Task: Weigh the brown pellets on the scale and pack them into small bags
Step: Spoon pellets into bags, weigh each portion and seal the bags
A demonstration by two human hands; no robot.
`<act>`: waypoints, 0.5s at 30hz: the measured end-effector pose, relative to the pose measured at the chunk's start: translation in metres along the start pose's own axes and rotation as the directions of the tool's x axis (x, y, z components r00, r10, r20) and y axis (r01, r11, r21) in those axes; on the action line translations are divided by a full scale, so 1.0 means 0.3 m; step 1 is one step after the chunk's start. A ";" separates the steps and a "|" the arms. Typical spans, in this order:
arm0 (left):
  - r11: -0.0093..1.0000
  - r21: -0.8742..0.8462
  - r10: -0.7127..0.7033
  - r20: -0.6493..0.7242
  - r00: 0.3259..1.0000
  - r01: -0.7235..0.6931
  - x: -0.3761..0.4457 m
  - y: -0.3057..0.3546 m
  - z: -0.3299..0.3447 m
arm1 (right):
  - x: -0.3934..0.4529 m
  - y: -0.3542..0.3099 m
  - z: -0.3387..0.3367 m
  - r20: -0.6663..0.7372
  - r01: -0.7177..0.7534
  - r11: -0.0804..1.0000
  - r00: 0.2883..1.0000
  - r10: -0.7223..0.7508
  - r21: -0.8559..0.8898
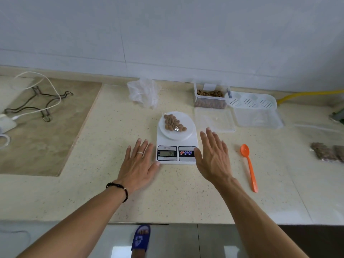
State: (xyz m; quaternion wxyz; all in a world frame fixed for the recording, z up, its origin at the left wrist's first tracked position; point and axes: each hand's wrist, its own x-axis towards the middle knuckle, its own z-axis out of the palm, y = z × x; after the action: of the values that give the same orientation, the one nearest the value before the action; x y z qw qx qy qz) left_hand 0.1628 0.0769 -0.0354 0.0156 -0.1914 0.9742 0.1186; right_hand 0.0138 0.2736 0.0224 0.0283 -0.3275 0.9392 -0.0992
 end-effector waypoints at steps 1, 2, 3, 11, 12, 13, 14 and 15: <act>1.000 -0.006 0.006 -0.007 1.000 -0.006 0.010 -0.002 -0.006 | 0.006 0.000 -0.001 -0.003 -0.004 1.000 1.000 0.004 0.003; 1.000 -0.007 0.014 -0.015 1.000 -0.014 0.023 -0.004 -0.012 | 0.012 0.000 -0.002 -0.007 -0.009 1.000 1.000 0.009 0.006; 1.000 -0.003 0.023 -0.023 0.999 -0.023 0.039 -0.005 -0.018 | 0.019 0.000 -0.003 -0.009 -0.015 1.000 1.000 0.015 0.009; 0.986 0.020 0.166 -0.070 0.984 -0.165 0.243 0.029 -0.126 | 0.107 0.022 -0.053 -0.005 -0.125 0.990 0.992 0.125 0.062; 0.982 0.034 0.189 -0.060 0.980 -0.187 0.277 0.034 -0.143 | 0.123 0.031 -0.062 0.005 -0.151 0.986 0.989 0.151 0.071; 0.978 0.043 0.207 -0.049 0.977 -0.205 0.313 0.040 -0.160 | 0.140 0.040 -0.073 0.019 -0.183 0.979 0.983 0.182 0.086; 0.974 0.045 0.222 -0.038 0.974 -0.220 0.349 0.048 -0.180 | 0.157 0.049 -0.084 0.038 -0.222 0.969 0.975 0.219 0.108; 0.972 0.041 0.234 -0.025 0.972 -0.232 0.387 0.058 -0.196 | 0.174 0.057 -0.094 0.063 -0.265 0.954 0.964 0.259 0.140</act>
State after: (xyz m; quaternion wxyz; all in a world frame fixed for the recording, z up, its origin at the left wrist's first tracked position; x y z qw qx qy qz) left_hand 0.0497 0.0356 0.0168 -0.0095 -0.0772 0.9921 0.0981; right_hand -0.0408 0.2591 0.0472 0.0859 -0.1992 0.9636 -0.1564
